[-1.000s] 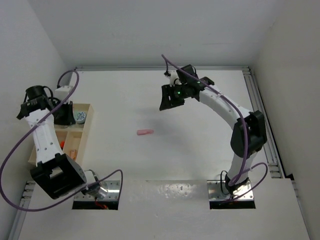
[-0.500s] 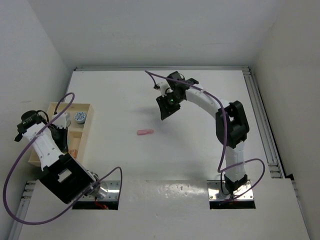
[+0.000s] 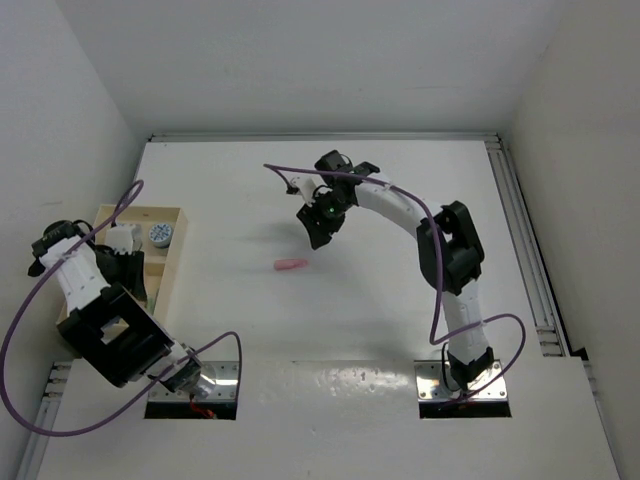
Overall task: Sort the stationery into containers
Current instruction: Place the pen in the storage box, then pick up the pen from the center of the board.
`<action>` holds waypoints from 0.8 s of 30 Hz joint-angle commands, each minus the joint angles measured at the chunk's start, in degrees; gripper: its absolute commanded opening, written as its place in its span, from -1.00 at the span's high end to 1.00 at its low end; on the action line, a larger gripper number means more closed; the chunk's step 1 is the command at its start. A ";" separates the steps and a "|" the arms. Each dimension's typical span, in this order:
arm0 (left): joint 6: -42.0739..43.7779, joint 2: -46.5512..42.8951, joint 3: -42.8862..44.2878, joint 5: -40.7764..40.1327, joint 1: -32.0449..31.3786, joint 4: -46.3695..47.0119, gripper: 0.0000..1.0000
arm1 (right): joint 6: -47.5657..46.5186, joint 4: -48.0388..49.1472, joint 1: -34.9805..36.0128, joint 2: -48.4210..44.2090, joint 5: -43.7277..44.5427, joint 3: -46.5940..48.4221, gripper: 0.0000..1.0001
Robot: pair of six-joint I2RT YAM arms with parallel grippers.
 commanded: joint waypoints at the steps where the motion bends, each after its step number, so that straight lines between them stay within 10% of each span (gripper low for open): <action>1: 3.38 -0.66 5.18 6.58 0.69 -2.63 -0.07 | -6.13 1.41 1.97 0.90 -3.10 0.82 -0.07; 24: 8.84 -6.20 15.37 23.11 -3.79 -8.80 -0.04 | -20.64 10.89 9.80 6.70 3.04 -3.57 -0.13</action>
